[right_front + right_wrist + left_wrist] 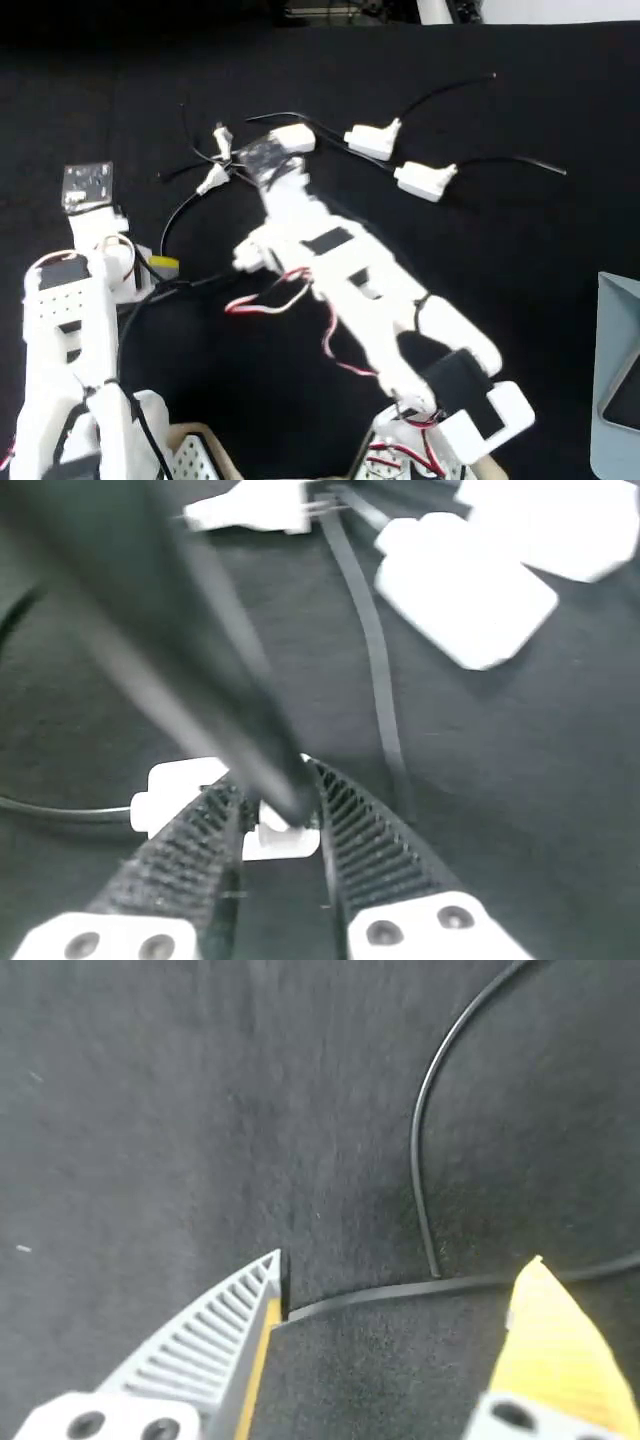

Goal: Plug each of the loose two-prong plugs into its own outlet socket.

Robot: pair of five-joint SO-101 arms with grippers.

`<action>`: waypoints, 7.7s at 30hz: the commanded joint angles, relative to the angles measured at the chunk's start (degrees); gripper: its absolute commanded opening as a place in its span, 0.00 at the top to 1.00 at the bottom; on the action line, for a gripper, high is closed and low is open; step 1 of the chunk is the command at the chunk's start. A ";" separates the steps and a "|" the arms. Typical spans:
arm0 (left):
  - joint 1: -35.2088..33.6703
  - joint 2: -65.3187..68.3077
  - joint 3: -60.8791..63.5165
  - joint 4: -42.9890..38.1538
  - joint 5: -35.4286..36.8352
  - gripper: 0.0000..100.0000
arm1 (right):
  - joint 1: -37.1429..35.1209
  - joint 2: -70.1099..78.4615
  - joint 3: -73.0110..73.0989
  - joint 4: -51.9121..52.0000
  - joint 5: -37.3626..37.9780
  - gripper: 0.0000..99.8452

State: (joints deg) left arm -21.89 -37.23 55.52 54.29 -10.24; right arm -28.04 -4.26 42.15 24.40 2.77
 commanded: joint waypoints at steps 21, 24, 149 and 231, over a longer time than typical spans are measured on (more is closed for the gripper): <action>-3.91 -26.90 8.48 6.51 -2.73 0.65 | 29.27 -3.21 -9.45 4.66 -1.49 0.84; -8.04 -27.43 9.10 6.42 -4.75 0.65 | 27.25 -4.26 -13.23 9.93 -4.13 0.84; -11.12 -27.43 26.15 -5.01 -9.32 0.65 | -5.63 3.03 -58.42 76.48 6.42 0.82; -10.07 -27.43 26.24 -5.01 -9.49 0.65 | 0.35 1.80 -1.01 20.31 13.45 0.97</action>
State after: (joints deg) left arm -32.35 -63.96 82.07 50.51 -19.47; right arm -28.48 -3.30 42.51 45.76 19.74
